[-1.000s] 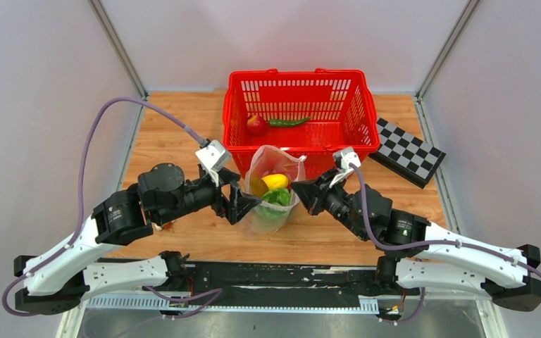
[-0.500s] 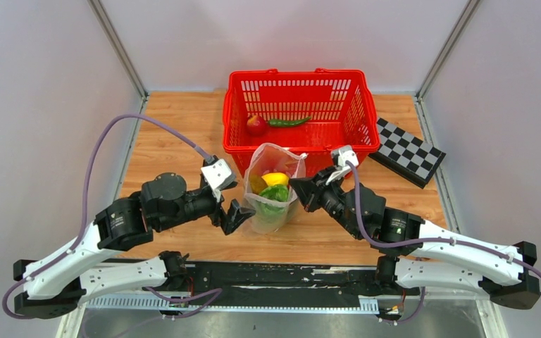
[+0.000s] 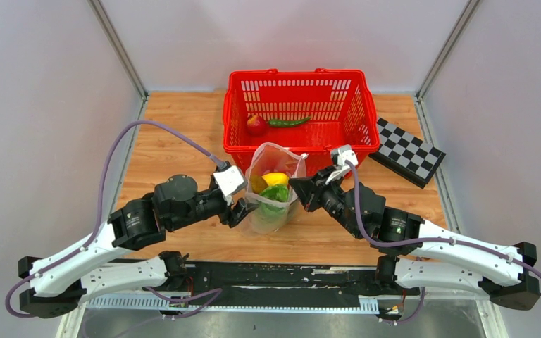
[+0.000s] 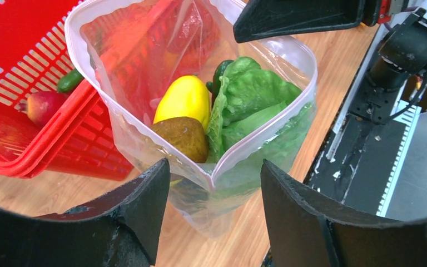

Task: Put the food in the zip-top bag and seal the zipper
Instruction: Adjust the zipper food storage bag at the center of the board.

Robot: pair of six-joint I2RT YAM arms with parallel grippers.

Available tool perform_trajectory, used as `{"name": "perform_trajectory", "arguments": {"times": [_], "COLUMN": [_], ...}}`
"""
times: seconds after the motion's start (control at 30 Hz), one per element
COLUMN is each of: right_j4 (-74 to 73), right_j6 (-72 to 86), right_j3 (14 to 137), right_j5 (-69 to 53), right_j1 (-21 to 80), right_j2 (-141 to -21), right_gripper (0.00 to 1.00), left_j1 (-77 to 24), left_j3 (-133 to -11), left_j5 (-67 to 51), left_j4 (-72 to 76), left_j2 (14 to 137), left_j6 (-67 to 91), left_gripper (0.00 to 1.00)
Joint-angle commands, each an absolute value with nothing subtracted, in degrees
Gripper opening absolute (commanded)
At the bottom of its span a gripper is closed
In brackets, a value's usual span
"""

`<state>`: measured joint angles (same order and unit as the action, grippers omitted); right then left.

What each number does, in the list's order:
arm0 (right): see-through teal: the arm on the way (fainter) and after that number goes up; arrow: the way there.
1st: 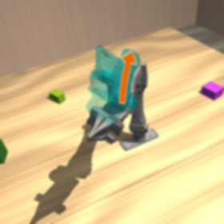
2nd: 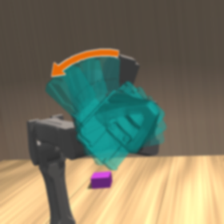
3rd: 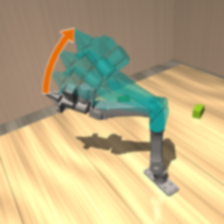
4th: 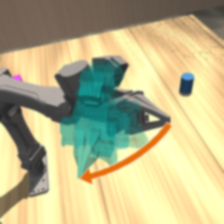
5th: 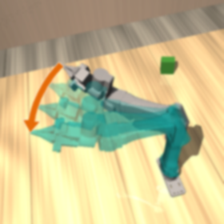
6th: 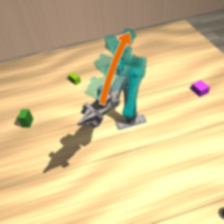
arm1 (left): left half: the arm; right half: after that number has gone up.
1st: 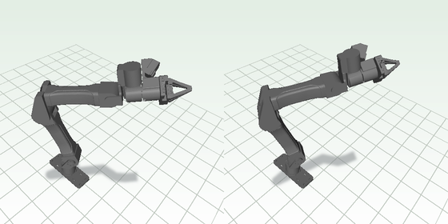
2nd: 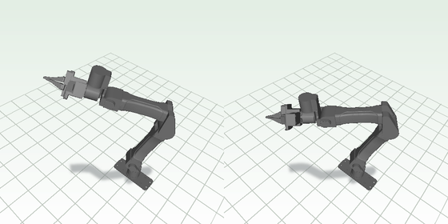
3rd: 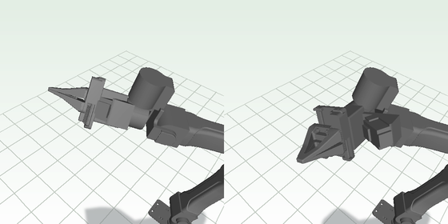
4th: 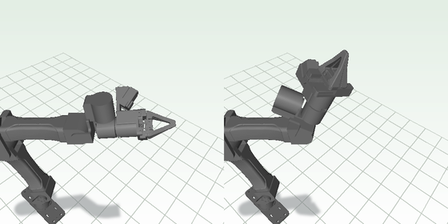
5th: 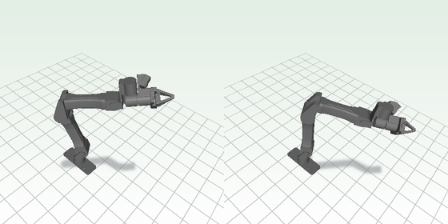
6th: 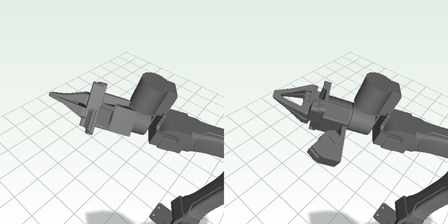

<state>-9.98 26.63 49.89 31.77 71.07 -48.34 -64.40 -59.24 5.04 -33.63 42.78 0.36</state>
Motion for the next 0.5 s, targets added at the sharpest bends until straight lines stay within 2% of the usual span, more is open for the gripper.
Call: {"name": "perform_trajectory", "arguments": {"times": [0.0,0.3,0.37,0.47], "right_j4": [-7.96,-8.13,-8.14,-8.70], "right_j6": [25.76,24.64,24.62,24.29], "right_j3": [52.19,52.47,52.34,52.34], "right_j5": [30.74,30.18,29.91,29.94], "right_j1": [70.64,70.32,70.31,70.18], "right_j2": [-47.94,-47.30,-47.12,-46.79], "right_gripper": [0.00,0.00,0.00,0.00], "left_j1": [-64.47,-64.42,-64.49,-64.42], "left_j3": [-58.34,-56.77,-56.41,-55.95], "left_j5": [7.00,7.16,7.40,8.00], "left_j4": [-26.62,-25.45,-24.78,-23.67], "left_j2": [42.45,40.83,39.87,38.49], "left_j6": [-2.32,-1.35,-1.36,-1.51], "left_gripper": [0.63,0.09,0.01,0.00]}}
